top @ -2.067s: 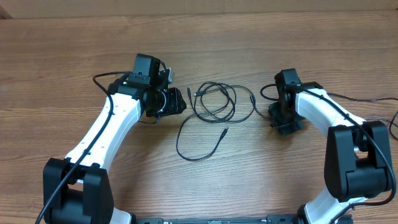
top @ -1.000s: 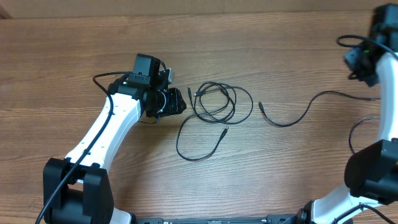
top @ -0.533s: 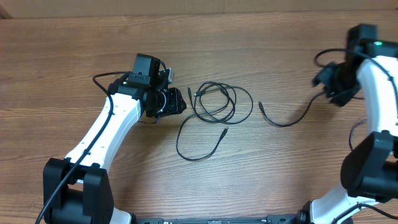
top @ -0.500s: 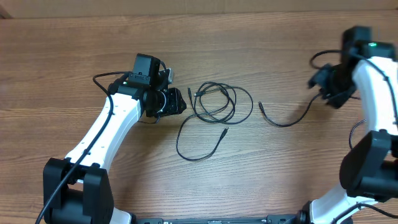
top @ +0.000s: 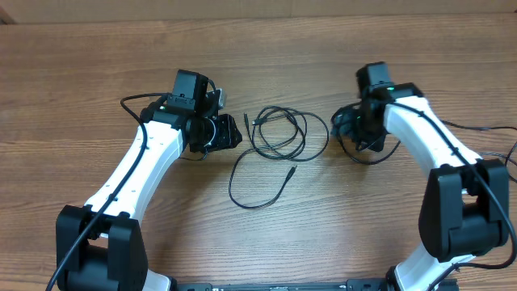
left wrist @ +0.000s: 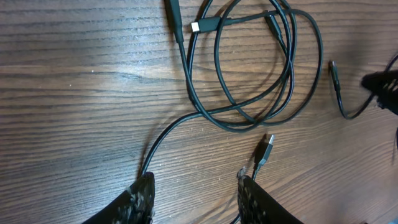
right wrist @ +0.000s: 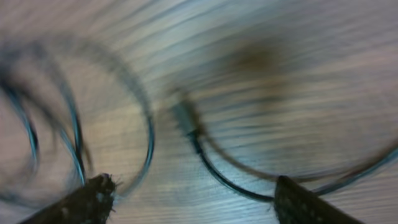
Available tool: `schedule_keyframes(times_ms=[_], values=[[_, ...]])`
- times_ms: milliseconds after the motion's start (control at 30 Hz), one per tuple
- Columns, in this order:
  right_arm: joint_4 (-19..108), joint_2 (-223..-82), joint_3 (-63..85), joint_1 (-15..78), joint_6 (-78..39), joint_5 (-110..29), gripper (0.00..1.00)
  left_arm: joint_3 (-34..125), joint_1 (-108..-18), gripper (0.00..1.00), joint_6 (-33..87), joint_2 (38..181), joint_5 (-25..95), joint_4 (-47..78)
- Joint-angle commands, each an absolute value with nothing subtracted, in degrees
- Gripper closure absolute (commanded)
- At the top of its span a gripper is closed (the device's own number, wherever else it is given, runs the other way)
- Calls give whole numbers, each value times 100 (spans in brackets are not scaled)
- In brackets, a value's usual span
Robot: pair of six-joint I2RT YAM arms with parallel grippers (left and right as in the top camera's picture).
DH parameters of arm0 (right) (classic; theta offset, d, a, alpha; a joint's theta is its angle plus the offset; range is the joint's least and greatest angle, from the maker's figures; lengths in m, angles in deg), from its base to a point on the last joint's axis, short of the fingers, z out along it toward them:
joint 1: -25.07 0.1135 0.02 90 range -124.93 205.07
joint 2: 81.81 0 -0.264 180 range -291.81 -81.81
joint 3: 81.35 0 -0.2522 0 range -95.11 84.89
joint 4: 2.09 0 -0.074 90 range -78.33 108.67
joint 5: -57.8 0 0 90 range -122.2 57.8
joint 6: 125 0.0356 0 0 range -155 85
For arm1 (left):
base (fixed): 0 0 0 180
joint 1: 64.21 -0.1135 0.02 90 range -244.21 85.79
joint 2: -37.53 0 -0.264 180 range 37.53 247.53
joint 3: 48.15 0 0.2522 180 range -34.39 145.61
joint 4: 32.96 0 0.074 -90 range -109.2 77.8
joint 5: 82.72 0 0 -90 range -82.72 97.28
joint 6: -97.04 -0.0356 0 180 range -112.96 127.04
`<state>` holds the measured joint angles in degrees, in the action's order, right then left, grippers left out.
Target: Untangle cables
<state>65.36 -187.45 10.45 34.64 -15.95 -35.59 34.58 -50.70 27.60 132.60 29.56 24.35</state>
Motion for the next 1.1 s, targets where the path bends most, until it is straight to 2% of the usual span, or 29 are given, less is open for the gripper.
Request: schedule_keyframes(times_ms=[0, 200, 433, 500, 600, 833, 867, 900, 1000, 1033, 1067], values=[[6643, -18736, 1074, 3638, -4224, -3424, 17, 3510, -5063, 57, 2631, 13301, 2958, 2433], [6755, -18736, 1218, 3641, -5317, -3492, 14, 3510, -5063, 57, 2631, 13301, 2958, 2470], [6545, -18736, 1561, 3641, -5820, -3489, 15, 3510, -5063, 57, 2633, 13301, 2958, 2494], [6302, -18736, 1710, 3630, -5822, -3479, 19, 3510, -5063, 57, 2631, 13301, 2958, 2503], [5797, -18736, 1924, 3621, -5783, -3330, 31, 3510, -5063, 57, 2631, 13301, 2958, 2555], [5330, -18736, 2158, 3621, -5768, -3151, 32, 3510, -5063, 57, 2633, 13301, 2958, 2605], [5338, -18736, 2158, 3621, -5757, -3085, 35, 3510, -5063, 57, 2633, 13301, 2958, 2605], [5356, -18736, 2158, 3621, -5757, -3037, 43, 3510, -5063, 57, 2633, 13301, 2961, 2603], [5491, -18736, 2158, 3621, -5757, -3015, 57, 3510, -5063, 57, 2631, 13301, 2958, 2603], [5579, -18736, 2160, 3621, -5754, -3017, 69, 3510, -5063, 57, 2633, 13301, 2961, 2605], [5620, -18736, 2162, 3621, -5752, -3020, 73, 3510, -5063, 57, 2633, 13301, 2961, 2605]])
